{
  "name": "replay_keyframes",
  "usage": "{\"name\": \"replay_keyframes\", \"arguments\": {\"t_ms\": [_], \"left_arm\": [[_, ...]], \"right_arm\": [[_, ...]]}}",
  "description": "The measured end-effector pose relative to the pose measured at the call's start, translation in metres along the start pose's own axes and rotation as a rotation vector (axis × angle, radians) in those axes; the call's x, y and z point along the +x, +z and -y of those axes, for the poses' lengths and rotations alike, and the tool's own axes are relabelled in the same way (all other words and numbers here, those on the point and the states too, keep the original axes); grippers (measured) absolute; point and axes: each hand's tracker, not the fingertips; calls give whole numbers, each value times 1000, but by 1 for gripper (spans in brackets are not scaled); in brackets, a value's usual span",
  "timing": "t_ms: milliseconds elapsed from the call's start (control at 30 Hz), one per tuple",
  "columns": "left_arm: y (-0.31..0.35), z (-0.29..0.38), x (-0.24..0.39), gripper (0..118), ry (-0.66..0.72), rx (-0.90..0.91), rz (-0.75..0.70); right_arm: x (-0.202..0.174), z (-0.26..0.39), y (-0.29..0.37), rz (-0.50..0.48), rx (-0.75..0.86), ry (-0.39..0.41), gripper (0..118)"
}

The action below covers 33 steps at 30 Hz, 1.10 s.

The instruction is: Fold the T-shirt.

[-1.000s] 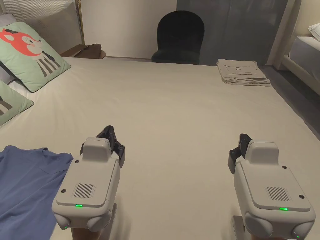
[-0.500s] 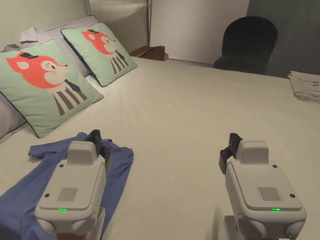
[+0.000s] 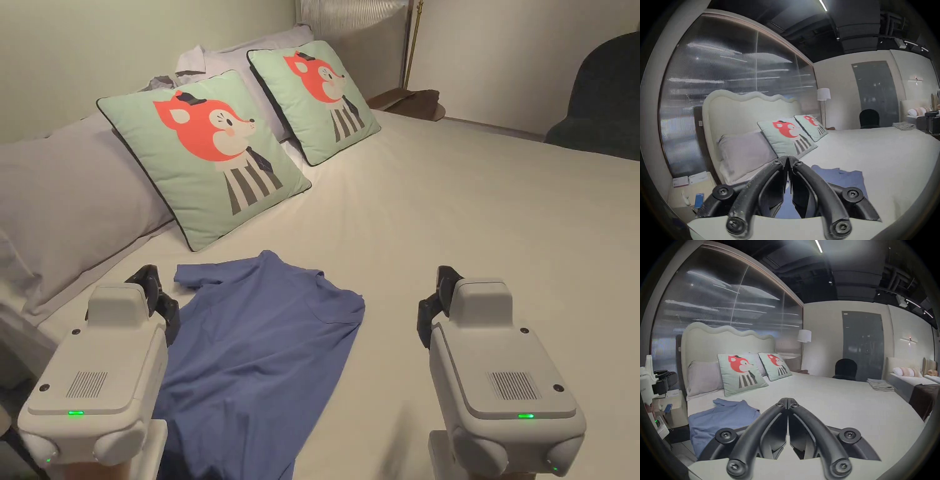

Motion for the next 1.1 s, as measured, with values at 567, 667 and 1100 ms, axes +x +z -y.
{"name": "replay_keyframes", "arguments": {"t_ms": [567,667,1100], "left_arm": [[-103,17,30,0,85,-449,251],[-134,33,49,31,80,-614,242],[-160,95,93,79,4,-888,202]], "right_arm": [[13,5,-8,24,-7,39,0],[13,7,-12,28,-18,41,0],[24,17,-23,52,-72,52,0]]}}
